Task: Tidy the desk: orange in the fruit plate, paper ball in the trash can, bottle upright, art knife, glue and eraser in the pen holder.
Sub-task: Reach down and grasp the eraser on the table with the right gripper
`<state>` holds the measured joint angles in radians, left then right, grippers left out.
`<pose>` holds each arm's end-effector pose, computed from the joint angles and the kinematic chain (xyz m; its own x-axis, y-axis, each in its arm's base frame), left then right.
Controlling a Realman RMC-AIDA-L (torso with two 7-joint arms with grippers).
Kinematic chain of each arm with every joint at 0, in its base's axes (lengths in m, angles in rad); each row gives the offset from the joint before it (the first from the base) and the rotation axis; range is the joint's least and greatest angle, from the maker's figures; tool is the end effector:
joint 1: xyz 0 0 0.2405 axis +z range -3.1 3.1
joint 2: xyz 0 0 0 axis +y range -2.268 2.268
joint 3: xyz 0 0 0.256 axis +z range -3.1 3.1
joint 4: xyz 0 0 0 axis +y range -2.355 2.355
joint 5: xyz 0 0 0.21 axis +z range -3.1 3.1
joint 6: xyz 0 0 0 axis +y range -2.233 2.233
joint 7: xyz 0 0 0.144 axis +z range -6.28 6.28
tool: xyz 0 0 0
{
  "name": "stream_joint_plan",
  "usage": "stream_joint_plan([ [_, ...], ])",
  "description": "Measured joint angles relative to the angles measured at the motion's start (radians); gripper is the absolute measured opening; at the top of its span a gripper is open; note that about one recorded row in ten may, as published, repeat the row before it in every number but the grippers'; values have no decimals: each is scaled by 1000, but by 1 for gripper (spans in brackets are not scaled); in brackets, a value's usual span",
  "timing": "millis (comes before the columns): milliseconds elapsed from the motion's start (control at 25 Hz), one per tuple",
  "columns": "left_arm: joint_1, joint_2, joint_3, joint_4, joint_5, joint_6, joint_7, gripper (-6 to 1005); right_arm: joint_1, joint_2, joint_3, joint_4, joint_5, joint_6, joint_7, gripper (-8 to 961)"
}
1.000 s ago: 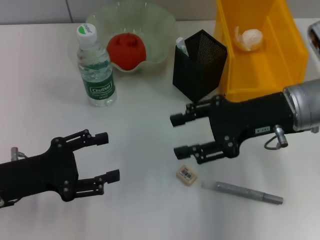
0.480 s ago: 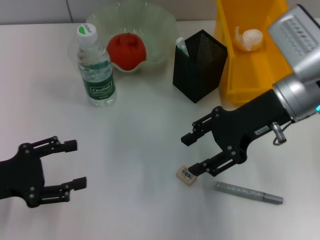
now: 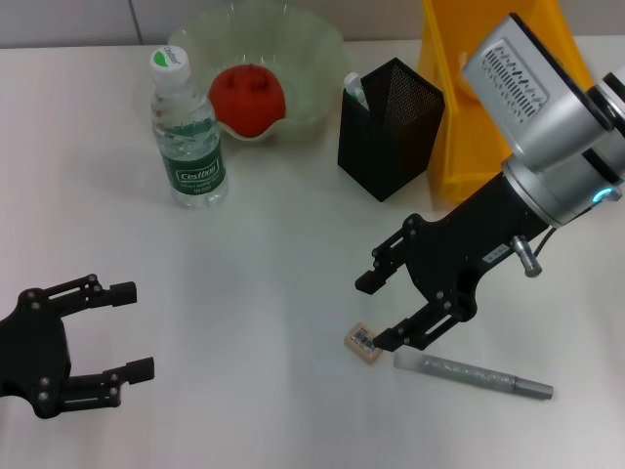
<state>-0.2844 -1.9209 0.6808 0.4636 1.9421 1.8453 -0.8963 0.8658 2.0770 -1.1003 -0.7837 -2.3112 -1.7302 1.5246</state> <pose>-0.3365 0.2236 0.0391 0.8218 0.1481 0.5503 0.2848 -0.9431 -0.1714 0.1585 0.3480 -0.0371 0.9981 0.0265 0.0556 0.0134 -0.9746 0.2236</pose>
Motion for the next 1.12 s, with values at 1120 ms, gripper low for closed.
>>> stream_joint_plan([
  [1120,-9,-7,-27,0,-2,-8,-12,827,17,10,-265,36,-7,176,55,671],
])
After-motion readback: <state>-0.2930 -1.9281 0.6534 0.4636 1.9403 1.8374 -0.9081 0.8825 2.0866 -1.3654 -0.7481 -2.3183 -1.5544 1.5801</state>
